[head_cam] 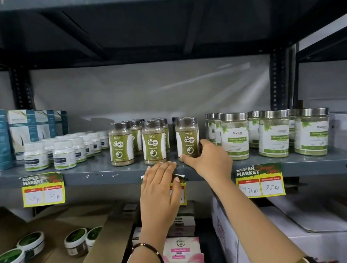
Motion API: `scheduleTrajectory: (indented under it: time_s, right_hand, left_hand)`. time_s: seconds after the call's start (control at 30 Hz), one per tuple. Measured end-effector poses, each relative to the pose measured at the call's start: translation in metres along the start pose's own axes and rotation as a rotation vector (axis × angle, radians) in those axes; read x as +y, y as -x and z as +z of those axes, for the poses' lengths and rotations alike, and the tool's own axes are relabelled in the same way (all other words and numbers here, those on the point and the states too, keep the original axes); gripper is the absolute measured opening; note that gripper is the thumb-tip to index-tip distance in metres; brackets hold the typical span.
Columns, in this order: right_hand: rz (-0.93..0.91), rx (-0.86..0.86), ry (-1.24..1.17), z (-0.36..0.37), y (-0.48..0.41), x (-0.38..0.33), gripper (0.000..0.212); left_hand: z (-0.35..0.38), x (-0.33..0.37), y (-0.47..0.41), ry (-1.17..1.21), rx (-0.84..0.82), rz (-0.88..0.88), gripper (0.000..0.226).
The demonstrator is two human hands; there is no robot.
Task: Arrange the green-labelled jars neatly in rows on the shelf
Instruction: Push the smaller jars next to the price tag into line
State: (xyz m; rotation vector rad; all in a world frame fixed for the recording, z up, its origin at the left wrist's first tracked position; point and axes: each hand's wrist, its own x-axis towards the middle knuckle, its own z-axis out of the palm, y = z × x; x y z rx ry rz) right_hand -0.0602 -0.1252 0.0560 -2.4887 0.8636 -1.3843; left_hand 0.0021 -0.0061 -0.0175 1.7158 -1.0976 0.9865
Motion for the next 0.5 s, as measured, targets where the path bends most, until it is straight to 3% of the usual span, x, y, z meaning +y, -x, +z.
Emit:
scheduleTrajectory:
  time_s: [0.3, 0.43, 0.5]
  right_hand:
    - [-0.003, -0.025, 0.005, -0.003, 0.002, 0.0, 0.057]
    - [-0.051, 0.025, -0.159, -0.03, 0.017, 0.004, 0.075]
    - [-0.081, 0.152, -0.435, -0.068, 0.031, 0.013, 0.061]
  left_hand:
    - [0.0, 0.002, 0.0, -0.006, 0.017, -0.003, 0.041]
    - [-0.001, 0.001, 0.002, -0.024, -0.007, 0.025, 0.043]
    - [-0.001, 0.003, 0.0, -0.069, 0.003, 0.034, 0.045]
